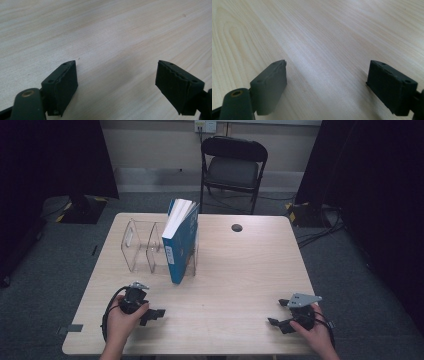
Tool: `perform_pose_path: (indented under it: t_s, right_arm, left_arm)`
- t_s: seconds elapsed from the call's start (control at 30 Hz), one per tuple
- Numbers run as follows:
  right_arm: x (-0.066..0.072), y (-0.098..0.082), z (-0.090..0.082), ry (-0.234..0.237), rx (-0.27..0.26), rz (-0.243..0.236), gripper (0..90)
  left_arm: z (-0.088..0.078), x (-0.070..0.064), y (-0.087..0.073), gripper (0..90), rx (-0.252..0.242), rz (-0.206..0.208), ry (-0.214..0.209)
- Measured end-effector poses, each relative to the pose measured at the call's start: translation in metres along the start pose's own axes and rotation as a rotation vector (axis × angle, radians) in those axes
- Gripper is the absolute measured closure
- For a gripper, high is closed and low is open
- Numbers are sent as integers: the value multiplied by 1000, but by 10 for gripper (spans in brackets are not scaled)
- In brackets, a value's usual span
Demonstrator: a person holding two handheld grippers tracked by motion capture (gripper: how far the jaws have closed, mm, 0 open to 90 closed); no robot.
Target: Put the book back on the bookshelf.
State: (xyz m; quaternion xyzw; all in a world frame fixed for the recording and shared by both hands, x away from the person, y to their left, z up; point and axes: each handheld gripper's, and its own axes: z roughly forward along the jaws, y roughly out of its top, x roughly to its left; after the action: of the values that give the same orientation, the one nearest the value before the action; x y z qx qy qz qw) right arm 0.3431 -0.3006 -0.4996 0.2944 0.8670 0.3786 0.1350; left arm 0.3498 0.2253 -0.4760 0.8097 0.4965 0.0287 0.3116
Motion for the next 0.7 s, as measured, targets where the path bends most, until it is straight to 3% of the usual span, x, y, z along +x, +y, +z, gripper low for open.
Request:
perform_pose_path:
  t_s: [0.07, 0.2, 0.27, 0.37, 0.5, 0.7]
  right_arm:
    - [0, 0, 0, 2, -1, 0, 154]
    - [0, 0, 0, 0, 0, 0, 153]
    - [0, 0, 0, 0, 0, 0, 153]
    - [0, 0, 0, 0, 0, 0, 153]
    - [0, 0, 0, 2, -1, 0, 153]
    - [0, 0, 0, 2, -1, 1, 153]
  left_arm:
    - [2, -1, -1, 161, -18, 22, 13]
    - [7, -3, -3, 140, -44, 112, 78]
    - [14, -4, -7, 91, -92, 161, 94]
    - [20, -7, -10, 1, -107, 220, 121]
    - [21, -7, -13, 0, -125, 245, 139]
    - [22, -7, -20, 0, -190, 237, 142]
